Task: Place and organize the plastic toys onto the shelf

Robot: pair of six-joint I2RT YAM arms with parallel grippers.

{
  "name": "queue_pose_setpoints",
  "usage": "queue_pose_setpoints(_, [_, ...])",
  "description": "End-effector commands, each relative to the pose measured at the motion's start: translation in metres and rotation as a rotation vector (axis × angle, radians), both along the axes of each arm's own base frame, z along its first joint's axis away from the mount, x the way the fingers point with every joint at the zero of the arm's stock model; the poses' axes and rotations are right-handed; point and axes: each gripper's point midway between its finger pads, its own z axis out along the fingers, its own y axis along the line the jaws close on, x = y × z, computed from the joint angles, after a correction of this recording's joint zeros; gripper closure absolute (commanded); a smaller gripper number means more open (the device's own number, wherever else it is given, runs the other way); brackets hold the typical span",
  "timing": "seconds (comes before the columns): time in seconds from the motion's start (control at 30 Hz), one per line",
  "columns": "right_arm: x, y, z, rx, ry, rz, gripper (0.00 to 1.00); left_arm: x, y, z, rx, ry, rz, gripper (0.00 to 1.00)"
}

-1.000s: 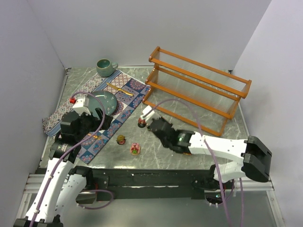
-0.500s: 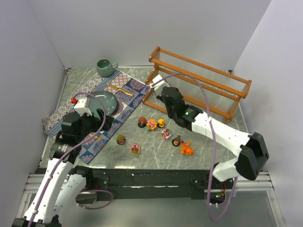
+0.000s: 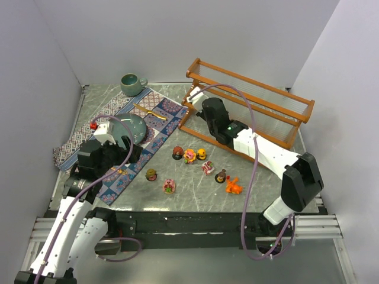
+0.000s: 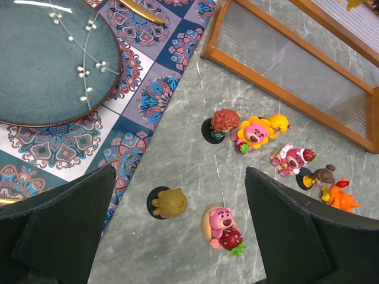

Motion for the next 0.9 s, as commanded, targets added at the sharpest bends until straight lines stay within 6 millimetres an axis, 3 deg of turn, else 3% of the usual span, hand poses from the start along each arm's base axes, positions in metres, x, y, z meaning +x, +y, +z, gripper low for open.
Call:
queue_pose_setpoints(0.0, [0.019,0.001,0.028,0.029,-0.060,0.000,1.00,0.004,-0.001,0.024,-0.006,-0.058,-0.004,0.03])
queue_pose_setpoints(0.87, [0.056,0.010,0.007,0.018,-0.021,0.034,1.00,0.003,-0.002,0.024,-0.007,-0.059,-0.010,0.03])
